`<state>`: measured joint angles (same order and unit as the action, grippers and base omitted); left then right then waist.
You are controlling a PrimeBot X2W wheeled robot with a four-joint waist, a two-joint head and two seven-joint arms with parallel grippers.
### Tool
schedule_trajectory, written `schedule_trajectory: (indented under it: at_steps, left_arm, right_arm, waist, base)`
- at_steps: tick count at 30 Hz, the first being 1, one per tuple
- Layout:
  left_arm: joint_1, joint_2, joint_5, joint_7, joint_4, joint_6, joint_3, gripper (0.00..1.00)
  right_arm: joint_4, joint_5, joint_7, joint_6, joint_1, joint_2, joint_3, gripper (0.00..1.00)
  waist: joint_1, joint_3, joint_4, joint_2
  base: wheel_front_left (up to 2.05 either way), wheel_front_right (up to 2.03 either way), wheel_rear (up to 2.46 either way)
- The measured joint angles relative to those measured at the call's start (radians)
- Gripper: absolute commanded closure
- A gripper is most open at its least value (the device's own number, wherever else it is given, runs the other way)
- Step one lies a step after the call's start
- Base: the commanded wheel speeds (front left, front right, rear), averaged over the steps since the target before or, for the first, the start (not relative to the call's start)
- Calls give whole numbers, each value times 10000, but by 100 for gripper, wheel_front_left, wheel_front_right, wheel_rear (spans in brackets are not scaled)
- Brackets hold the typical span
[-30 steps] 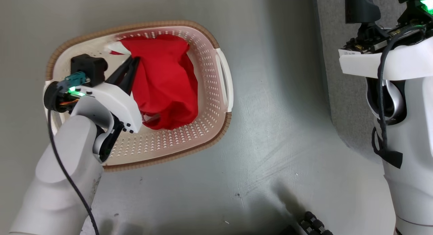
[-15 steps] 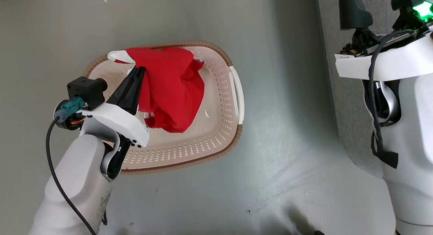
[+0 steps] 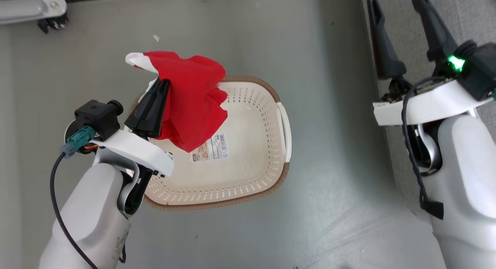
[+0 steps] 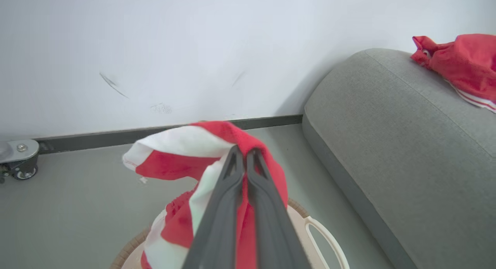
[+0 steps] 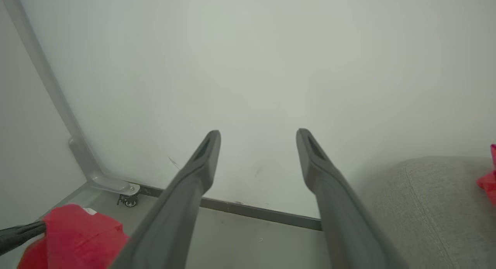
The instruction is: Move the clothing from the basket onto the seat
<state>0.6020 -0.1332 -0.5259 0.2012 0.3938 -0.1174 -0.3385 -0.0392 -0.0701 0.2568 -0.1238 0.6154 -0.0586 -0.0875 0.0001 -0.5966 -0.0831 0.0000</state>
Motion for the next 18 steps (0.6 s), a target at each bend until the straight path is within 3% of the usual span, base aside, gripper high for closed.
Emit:
schedule_trajectory:
  at_steps: [18]
  left_arm:
    - [-544,-203,52,201,-1024,-8,-67,100]
  right_arm:
    - [-397,-86,0,0,-1456,-6,-69,0]
  waist:
    - [0,1934,340,0]
  base:
    - [0,0,0]
